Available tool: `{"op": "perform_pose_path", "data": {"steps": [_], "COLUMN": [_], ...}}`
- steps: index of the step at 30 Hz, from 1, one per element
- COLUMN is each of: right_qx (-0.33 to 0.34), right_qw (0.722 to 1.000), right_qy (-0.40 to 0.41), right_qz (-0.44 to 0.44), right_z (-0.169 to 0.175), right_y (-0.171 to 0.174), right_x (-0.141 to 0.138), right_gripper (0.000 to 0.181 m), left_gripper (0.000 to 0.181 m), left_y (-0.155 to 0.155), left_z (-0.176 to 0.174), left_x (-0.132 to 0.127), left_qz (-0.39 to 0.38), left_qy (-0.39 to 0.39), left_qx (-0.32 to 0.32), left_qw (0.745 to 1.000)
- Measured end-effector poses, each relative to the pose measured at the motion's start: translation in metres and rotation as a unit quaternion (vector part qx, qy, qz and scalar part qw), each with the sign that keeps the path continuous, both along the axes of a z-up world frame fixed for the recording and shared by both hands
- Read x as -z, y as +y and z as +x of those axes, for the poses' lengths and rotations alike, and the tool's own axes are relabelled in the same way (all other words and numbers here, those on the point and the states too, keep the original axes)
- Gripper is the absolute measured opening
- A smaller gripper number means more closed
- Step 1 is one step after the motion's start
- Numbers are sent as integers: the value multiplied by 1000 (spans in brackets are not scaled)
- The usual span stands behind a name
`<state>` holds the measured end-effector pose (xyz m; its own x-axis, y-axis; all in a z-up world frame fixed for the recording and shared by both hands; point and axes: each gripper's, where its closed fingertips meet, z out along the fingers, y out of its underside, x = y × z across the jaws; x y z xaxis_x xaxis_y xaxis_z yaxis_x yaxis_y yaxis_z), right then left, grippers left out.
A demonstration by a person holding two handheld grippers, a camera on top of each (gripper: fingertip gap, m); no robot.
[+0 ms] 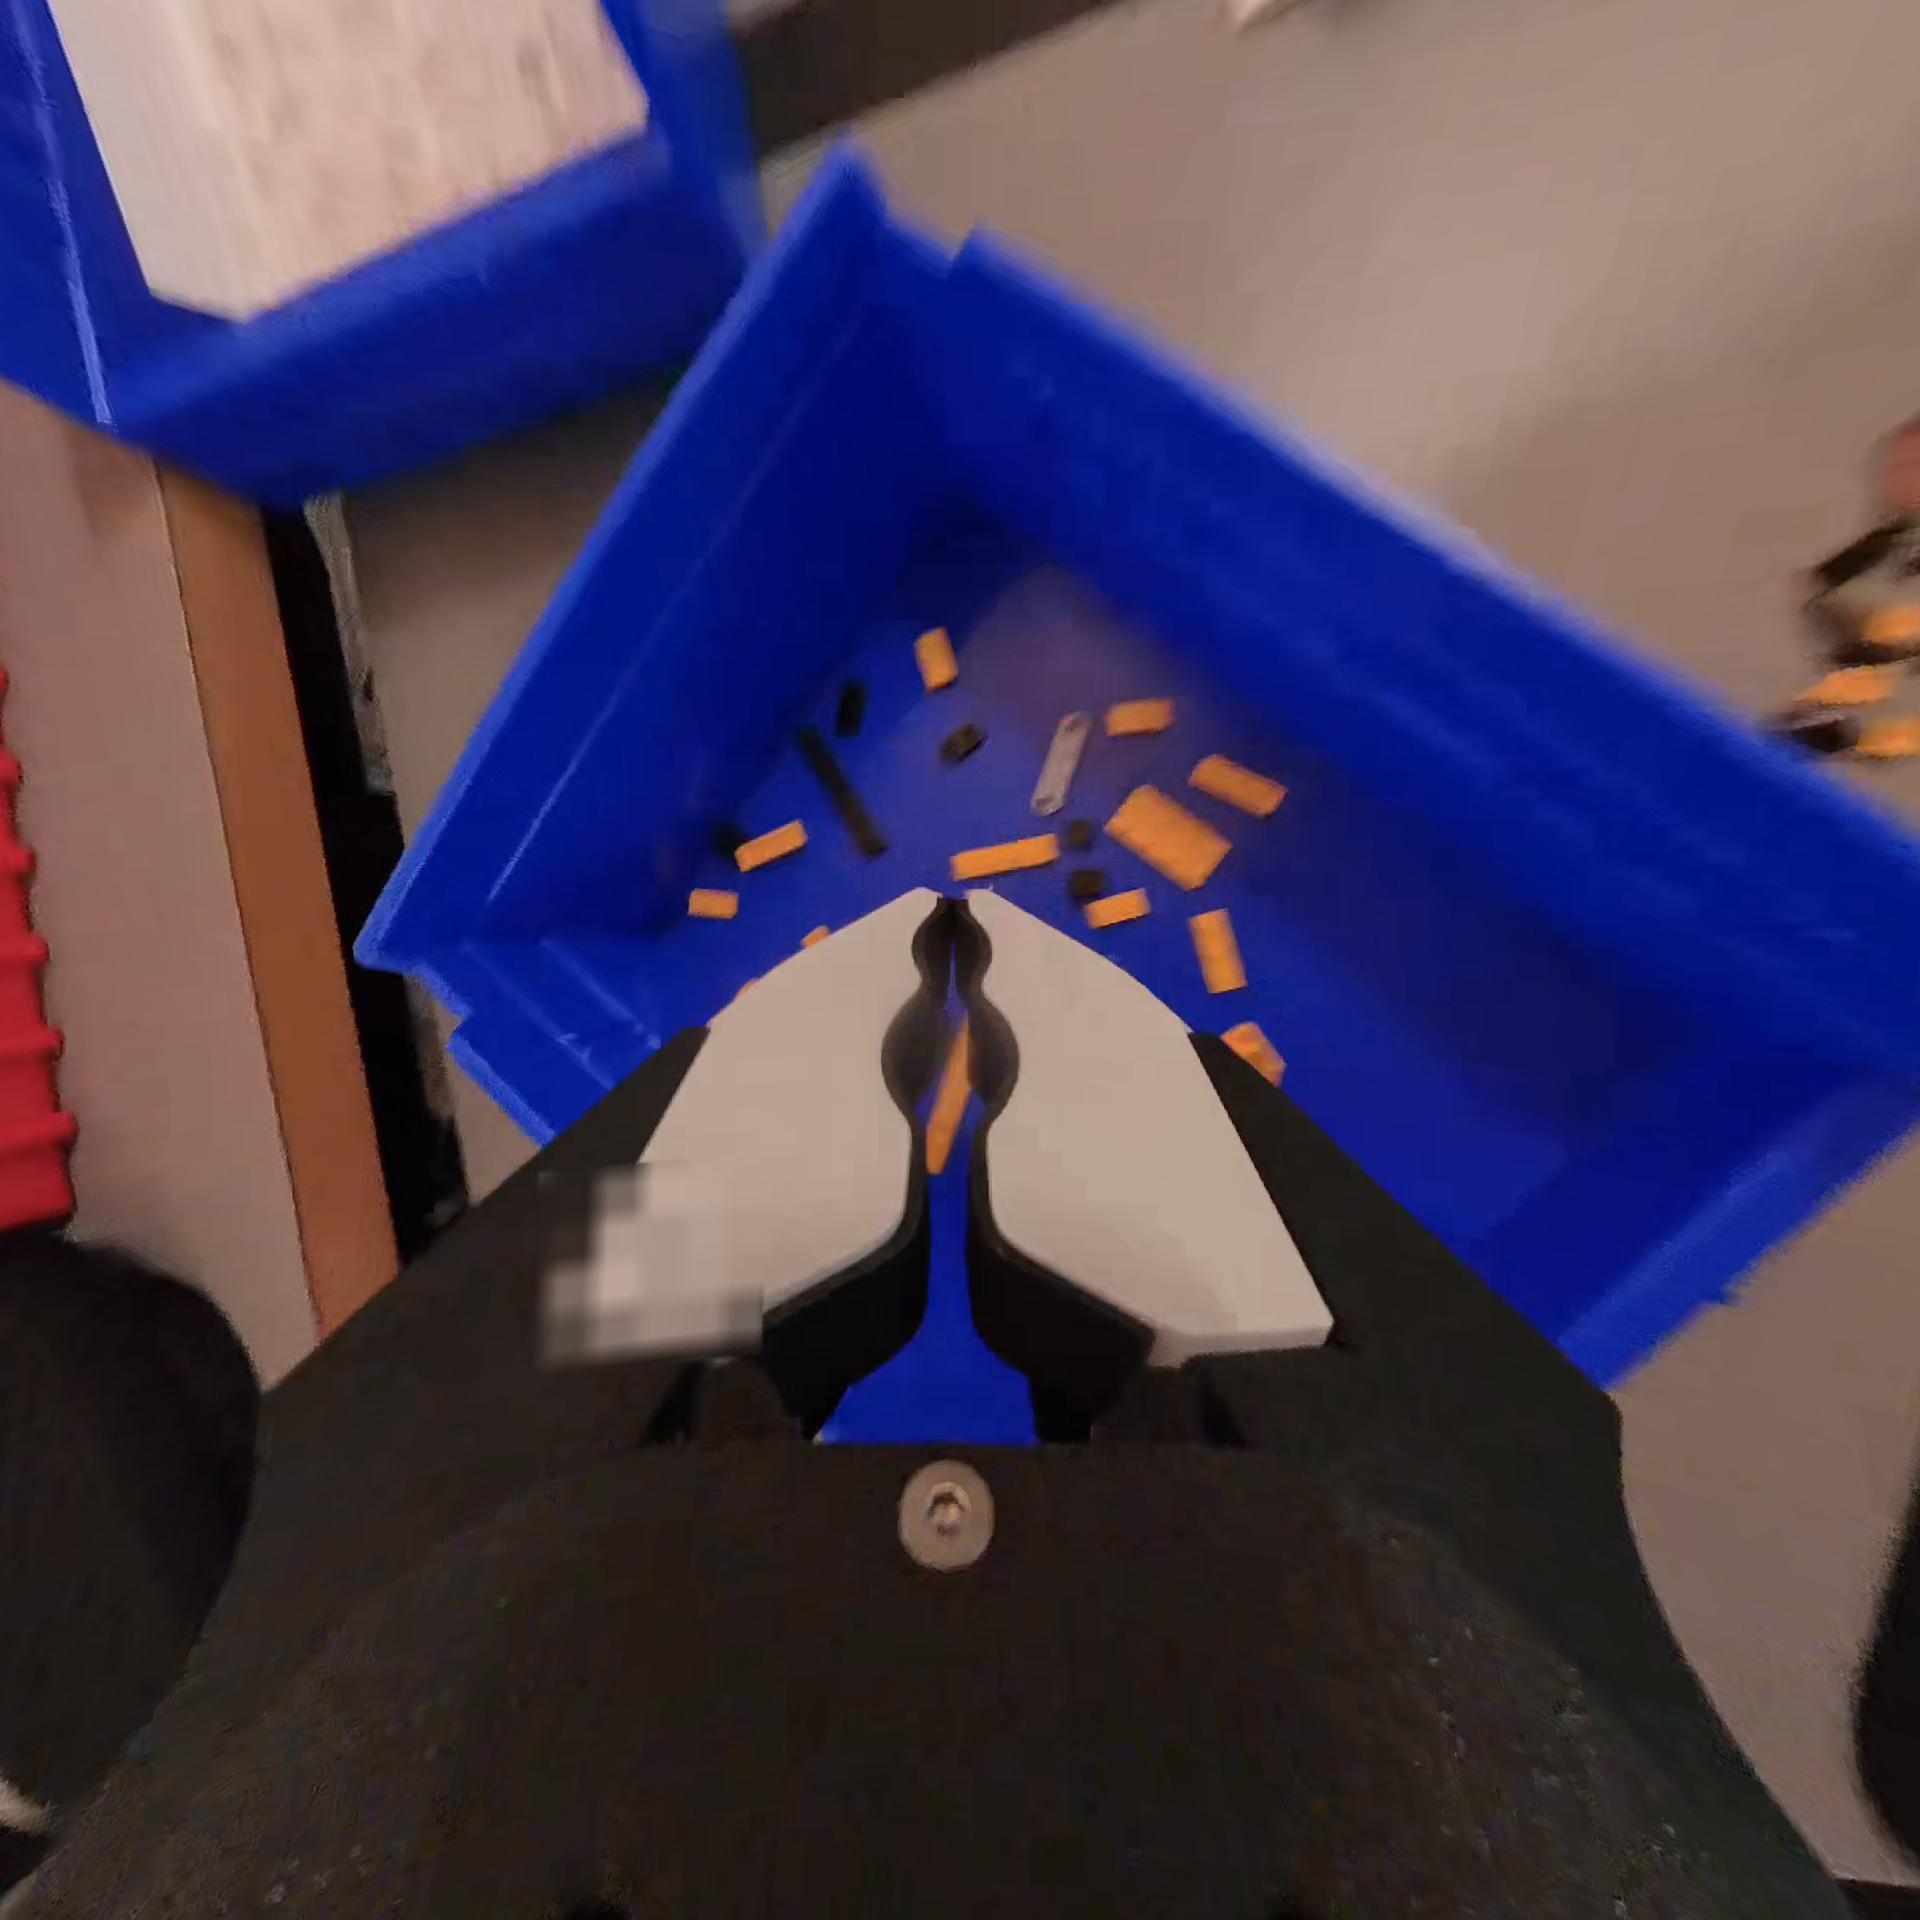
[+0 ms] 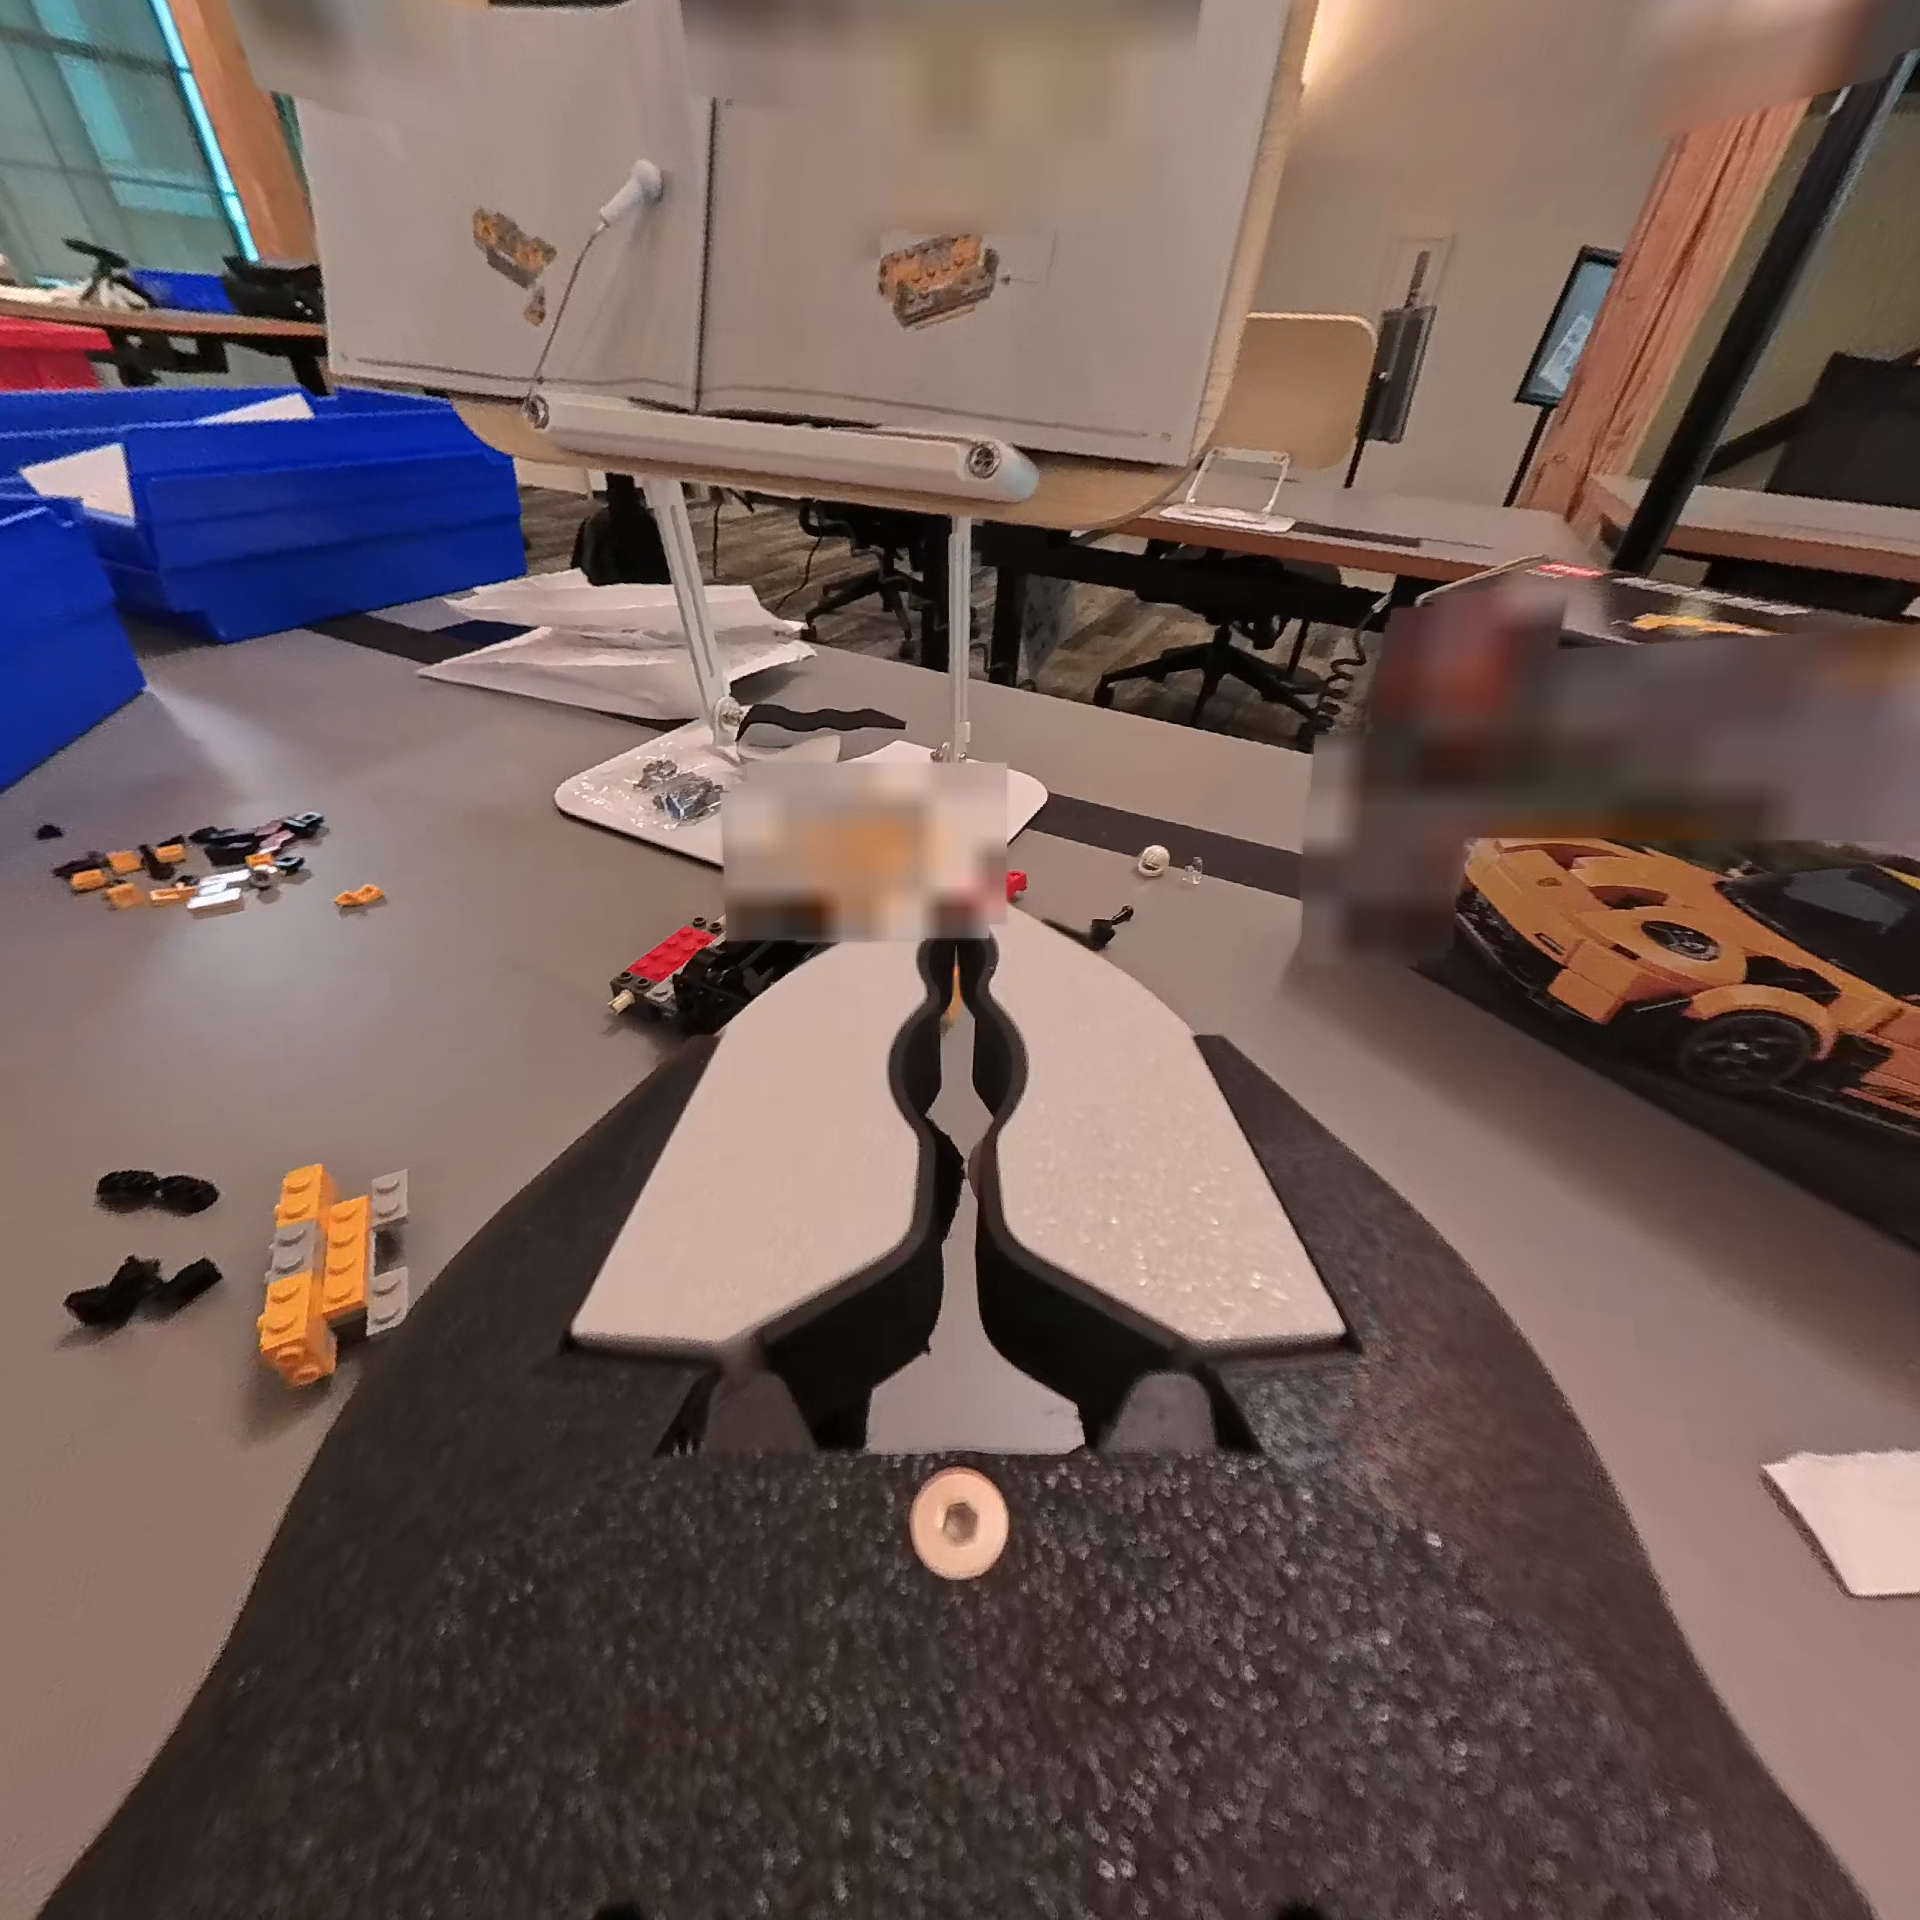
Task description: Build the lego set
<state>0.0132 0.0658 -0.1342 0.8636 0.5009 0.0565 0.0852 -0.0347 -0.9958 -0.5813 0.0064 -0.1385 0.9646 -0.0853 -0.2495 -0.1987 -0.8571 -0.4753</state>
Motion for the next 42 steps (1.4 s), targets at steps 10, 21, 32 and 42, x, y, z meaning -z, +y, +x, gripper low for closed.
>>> {"op": "perform_pose_path", "data": {"steps": [10,21,32,42], "right_qx": [8,0,-12,-16], "right_qw": [1000,1000,1000,1000], "right_qy": [1,-5,-9,-9], "right_qz": [3,-8,-13,-12], "right_z": [4,2,-1,-2], "right_y": [2,4,3,2], "right_x": [1,8,10,10], "right_gripper": [0,0,0,0], "left_gripper": [22,35,6,6], "left_y": [8,9,9,-6], "left_z": [-14,-11,-2,8], "left_x": [91,113,117,111], "left_qz": [-195,-244,-231,-243], "left_qy": [-71,-34,-73,-124], "left_qx": [24,133,193,159], "left_qw": [978,960,951,949]}}
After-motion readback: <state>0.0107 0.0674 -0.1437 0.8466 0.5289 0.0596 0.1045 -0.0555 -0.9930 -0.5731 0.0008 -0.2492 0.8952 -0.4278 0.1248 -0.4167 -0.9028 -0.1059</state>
